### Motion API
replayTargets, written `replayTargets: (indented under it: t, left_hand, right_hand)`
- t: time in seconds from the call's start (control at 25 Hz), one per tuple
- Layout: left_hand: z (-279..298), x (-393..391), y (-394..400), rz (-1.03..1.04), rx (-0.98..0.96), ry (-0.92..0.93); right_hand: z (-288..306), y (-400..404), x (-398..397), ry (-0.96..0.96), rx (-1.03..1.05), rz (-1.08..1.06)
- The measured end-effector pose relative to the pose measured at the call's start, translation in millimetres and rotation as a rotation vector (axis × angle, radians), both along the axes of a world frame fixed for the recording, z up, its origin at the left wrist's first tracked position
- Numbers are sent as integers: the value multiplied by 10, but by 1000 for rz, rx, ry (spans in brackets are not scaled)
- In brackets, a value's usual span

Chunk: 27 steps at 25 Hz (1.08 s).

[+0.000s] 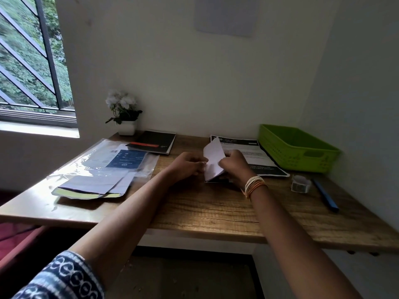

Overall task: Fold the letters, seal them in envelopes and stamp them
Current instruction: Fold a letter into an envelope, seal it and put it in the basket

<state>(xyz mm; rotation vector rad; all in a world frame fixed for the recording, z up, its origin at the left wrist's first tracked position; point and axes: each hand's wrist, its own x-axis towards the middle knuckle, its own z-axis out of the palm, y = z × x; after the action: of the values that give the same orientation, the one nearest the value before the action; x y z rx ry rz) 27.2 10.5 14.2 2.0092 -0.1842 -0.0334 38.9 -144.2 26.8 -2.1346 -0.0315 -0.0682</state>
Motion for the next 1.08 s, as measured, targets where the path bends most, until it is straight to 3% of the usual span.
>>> replayTargets:
  t: [0.2, 0.32, 0.52, 0.8, 0.96, 1.08]
  left_hand:
    - [-31, 25, 35, 128, 244, -210]
    - [-35, 15, 45, 147, 438, -321]
    - [-17, 18, -2, -13, 646, -224]
    - [-67, -2, -92, -126, 932, -112]
    - [-27, -74, -76, -183, 1013, -133]
    - [-20, -89, -66, -173, 1009, -104]
  right_hand:
    - [19, -63, 61, 8, -107, 26]
    - [-33, -73, 49, -59, -336, 13]
    - [-121, -87, 146, -183, -649, -17]
    - [-142, 29, 59, -312, -842, 62]
    - [-190, 184, -122, -86, -671, 311]
    - [-238, 145, -112, -21, -785, 350]
